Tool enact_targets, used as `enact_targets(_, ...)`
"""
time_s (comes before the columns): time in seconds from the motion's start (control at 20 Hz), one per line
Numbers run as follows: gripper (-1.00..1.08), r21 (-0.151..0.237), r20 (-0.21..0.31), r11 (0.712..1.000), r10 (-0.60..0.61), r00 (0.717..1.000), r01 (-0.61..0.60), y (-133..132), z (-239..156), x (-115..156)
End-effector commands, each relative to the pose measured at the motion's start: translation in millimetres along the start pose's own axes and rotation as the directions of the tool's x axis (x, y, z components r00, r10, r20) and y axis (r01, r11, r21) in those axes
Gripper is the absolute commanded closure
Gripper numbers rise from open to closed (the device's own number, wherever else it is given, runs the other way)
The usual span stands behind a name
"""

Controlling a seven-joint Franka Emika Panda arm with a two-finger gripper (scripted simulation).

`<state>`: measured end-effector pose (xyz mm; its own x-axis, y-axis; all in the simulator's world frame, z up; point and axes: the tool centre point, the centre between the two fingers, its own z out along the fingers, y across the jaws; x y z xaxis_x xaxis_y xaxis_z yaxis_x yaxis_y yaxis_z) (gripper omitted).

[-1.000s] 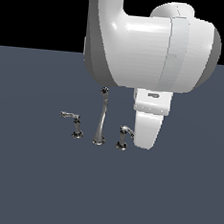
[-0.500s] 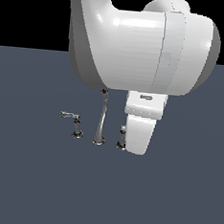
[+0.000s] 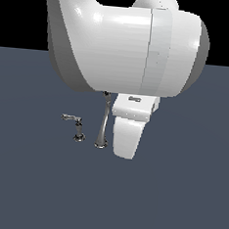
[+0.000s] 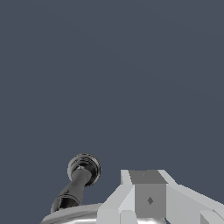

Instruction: Turn on the faucet by rotating a designated handle.

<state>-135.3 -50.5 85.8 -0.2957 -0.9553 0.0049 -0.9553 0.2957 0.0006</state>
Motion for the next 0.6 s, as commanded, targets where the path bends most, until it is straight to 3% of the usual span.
enact_targets(0.0, 1.08, 0.001, 0.002, 1.000, -0.016, 1.000, 0.016, -2, 0, -15)
enact_targets(0.55, 1.08, 0.001, 0.005, 0.999, -0.050, 0.999, 0.050, -9, 0, -67)
